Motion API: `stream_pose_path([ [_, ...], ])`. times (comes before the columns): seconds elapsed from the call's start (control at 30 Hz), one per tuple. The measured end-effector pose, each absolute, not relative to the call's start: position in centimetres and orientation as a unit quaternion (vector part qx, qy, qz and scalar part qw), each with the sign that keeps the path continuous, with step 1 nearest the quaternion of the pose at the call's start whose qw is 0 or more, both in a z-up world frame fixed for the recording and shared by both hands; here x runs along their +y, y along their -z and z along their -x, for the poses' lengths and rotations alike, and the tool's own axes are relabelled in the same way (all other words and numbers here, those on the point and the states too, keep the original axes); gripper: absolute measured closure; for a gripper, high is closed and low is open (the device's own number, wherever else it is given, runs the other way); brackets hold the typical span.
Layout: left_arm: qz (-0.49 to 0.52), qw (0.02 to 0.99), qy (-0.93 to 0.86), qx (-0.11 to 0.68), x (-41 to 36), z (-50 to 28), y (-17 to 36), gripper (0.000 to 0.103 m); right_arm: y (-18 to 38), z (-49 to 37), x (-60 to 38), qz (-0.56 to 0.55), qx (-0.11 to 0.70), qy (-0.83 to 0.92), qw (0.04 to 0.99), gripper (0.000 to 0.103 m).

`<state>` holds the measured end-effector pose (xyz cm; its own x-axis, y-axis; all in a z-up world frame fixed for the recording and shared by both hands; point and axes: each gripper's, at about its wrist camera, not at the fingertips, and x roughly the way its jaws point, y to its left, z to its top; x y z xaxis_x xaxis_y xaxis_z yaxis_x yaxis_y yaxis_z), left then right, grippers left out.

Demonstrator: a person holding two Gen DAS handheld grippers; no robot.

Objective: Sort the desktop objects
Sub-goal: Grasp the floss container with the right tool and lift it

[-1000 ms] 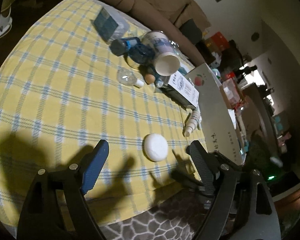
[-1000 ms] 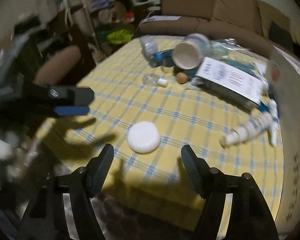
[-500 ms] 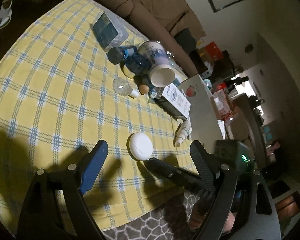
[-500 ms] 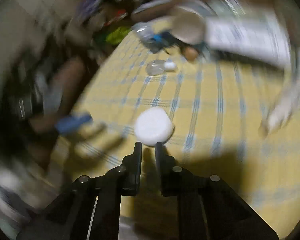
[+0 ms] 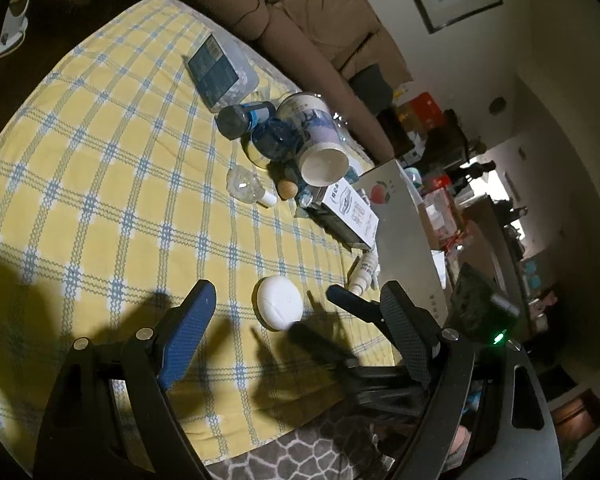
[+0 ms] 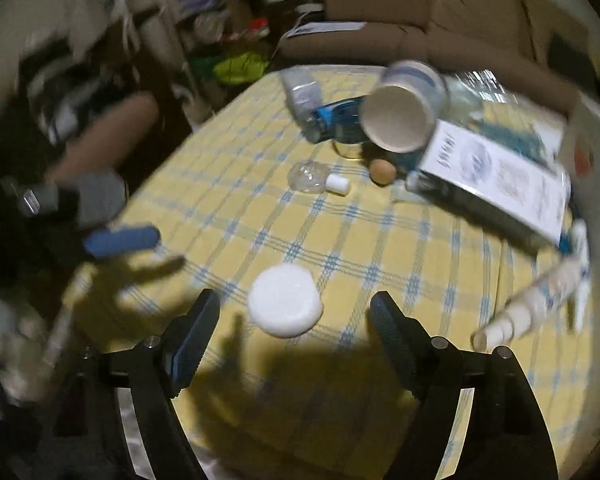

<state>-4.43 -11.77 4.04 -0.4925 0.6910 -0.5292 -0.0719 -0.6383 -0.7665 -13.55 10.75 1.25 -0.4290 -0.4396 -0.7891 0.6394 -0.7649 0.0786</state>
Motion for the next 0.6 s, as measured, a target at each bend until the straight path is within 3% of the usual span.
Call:
stream_pose_path([
  [0.1,0.441,0.242,-0.788,-0.354,-11.9,4.5,-4.1,0.009,-0.1,13.3,9.8,-0.426,0.154,0.834,0.316,0.036],
  [0.2,0.441,0.243,-0.787,-0.356,-12.1,4.6,-4.0,0.009,0.4,13.4,9.4,-0.427,0.169,0.83,0.316,0.054],
  [0.33,0.441,0.243,-0.787,-0.356,-12.0,4.8,-4.0,0.009,0.6,13.6,9.4,-0.432,0.151,0.83,0.319,0.054],
  [0.43,0.443,0.247,-0.785,-0.356,-11.8,4.8,-3.9,0.009,0.2,15.5,12.2,-0.487,-0.018,0.805,0.339,0.054],
  [0.6,0.447,0.255,-0.778,-0.359,-11.1,4.9,-3.5,0.009,6.4,17.7,19.8,-0.554,-0.475,0.599,0.33,0.055],
])
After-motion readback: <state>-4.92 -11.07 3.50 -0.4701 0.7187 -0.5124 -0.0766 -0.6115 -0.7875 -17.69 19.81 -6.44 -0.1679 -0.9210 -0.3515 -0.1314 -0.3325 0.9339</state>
